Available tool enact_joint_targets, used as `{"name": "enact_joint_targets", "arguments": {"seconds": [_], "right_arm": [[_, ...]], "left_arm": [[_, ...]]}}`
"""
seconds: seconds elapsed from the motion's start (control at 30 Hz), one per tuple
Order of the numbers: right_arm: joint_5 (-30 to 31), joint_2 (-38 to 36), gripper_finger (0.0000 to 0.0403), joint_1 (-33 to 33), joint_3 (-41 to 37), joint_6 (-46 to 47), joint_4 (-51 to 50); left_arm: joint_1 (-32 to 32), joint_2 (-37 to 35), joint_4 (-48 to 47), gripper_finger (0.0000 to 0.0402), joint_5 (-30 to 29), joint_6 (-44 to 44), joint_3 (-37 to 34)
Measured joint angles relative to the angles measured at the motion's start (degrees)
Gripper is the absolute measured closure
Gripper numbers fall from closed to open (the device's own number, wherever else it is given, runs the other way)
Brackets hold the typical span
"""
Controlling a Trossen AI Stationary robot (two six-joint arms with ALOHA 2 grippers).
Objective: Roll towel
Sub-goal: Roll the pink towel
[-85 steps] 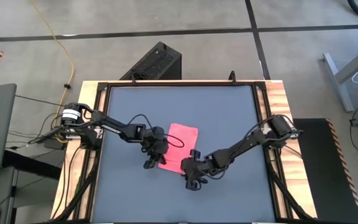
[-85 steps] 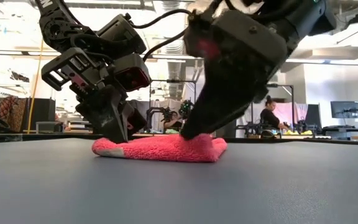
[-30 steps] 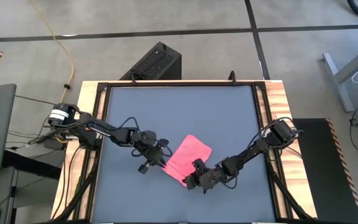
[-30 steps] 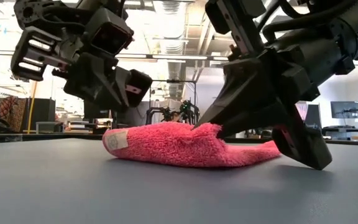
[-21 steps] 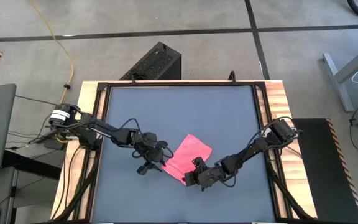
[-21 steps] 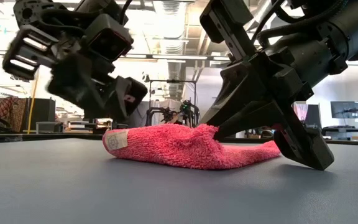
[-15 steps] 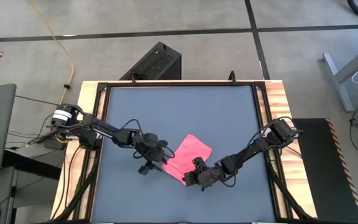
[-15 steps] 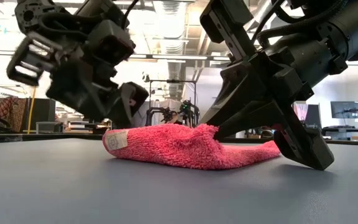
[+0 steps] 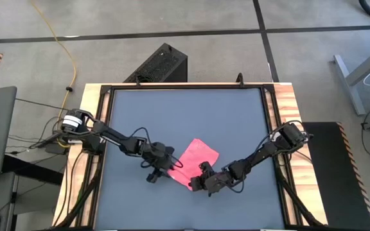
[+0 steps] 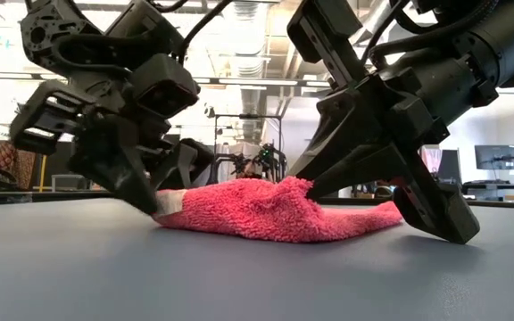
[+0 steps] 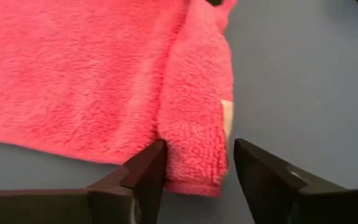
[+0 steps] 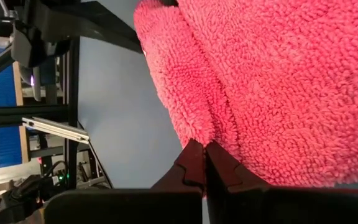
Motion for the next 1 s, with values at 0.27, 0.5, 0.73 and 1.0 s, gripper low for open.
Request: {"name": "enact_joint_targets", "arguments": {"seconds": [0.27,0.5,0.73,1.0], "right_arm": [[-0.9,0.0,0.0389,0.17,0.0,1.86,0.0],[-1.31,0.0,0.0389,0.15,0.0,1.85,-0.02],[-5.45,0.02,0.0383,-0.43,0.66,3.14,-0.8],[-11.04,-0.02,0.0376,-1.86,2.23,1.95,-6.86]], "left_arm": [[1.36,0.02,0.92,0.0376,0.96,-5.71,0.2],[4.28,0.02,-4.82,0.0399,10.77,-13.02,1.7],[4.61,2.9,-22.24,0.0401,16.76,-17.49,10.52],[4.46,11.78,-34.29,0.0401,18.22,-16.97,21.61]]}}
